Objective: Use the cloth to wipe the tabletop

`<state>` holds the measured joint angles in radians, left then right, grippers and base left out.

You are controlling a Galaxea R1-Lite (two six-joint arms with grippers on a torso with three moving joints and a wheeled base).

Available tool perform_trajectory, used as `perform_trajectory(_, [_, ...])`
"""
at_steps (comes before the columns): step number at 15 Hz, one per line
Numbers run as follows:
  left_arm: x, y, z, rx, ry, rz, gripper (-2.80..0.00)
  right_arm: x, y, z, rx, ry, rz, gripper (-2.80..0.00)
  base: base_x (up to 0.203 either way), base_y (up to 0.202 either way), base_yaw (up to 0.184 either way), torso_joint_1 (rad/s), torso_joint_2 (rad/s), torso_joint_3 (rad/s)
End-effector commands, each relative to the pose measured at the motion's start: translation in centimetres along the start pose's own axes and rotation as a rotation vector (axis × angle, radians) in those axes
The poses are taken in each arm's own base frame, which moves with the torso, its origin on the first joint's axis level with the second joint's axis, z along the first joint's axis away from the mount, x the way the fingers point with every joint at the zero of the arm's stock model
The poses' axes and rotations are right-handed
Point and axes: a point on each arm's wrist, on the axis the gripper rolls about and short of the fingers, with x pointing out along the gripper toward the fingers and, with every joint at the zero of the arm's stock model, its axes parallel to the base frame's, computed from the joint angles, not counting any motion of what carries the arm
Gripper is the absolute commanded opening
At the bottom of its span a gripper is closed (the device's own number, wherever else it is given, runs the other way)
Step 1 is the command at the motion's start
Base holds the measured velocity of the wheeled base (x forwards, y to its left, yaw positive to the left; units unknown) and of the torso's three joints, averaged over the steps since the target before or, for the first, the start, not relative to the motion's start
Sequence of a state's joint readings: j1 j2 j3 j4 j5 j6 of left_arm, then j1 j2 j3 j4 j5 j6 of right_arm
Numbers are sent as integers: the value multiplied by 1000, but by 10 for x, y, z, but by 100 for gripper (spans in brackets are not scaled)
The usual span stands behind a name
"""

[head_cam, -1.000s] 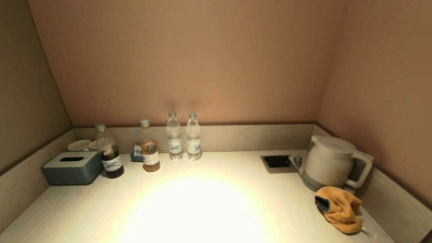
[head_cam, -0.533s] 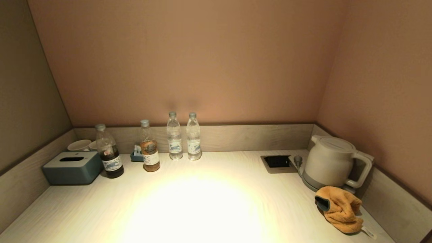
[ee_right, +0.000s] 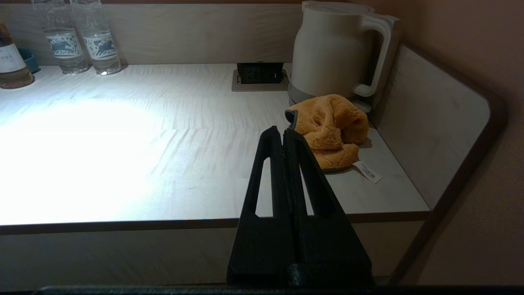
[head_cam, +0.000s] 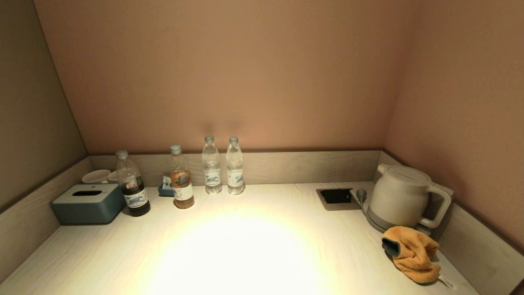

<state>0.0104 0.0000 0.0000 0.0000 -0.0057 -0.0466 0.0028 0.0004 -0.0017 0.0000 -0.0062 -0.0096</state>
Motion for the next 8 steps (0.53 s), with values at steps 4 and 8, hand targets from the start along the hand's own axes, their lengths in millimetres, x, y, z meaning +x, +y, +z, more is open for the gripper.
perform_trajectory(4, [0,0,0,-1,2,0,-280,0,0,0,-1,0,0,-280,0,0,0,0,0,0])
perform_trajectory(8, [0,0,0,-1,2,0,-280,0,0,0,-1,0,0,-280,0,0,0,0,0,0])
